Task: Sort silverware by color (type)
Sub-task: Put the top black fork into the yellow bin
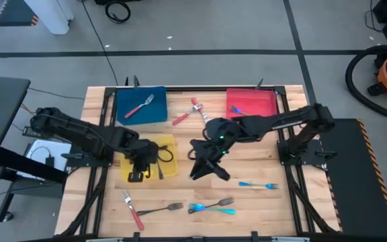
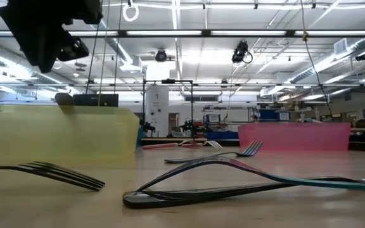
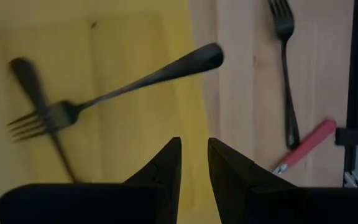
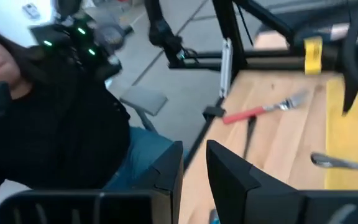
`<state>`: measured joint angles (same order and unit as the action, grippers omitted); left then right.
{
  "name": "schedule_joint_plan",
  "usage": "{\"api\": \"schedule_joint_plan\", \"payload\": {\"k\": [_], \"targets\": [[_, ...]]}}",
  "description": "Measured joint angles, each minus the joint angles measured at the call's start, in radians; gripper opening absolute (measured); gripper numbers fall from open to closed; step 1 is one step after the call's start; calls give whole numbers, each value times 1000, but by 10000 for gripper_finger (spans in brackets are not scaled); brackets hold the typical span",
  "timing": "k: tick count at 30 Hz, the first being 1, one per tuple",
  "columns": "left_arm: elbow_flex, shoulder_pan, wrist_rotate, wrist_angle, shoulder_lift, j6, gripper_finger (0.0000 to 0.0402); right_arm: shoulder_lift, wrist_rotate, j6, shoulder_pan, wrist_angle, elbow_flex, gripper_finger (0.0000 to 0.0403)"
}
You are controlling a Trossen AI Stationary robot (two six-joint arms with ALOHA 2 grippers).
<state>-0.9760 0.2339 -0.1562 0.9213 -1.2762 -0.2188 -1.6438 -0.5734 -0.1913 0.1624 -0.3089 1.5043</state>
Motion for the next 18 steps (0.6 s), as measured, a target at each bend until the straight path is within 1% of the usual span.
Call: {"api": "schedule_joint_plan", "payload": {"k": [5, 11, 13, 18], "targets": [[78, 19, 0, -142, 0, 0, 78, 75, 25, 0, 29, 0, 0, 80], [147, -19, 1, -293, 0, 3, 78, 127, 102, 2, 64, 0, 0, 80], [166, -32, -6, -325, 0, 5, 78, 134, 114, 3, 72, -1, 0, 80], [203, -61, -69, -352, -16, 21, 78, 134, 118, 3, 89, -3, 0, 80]]}}
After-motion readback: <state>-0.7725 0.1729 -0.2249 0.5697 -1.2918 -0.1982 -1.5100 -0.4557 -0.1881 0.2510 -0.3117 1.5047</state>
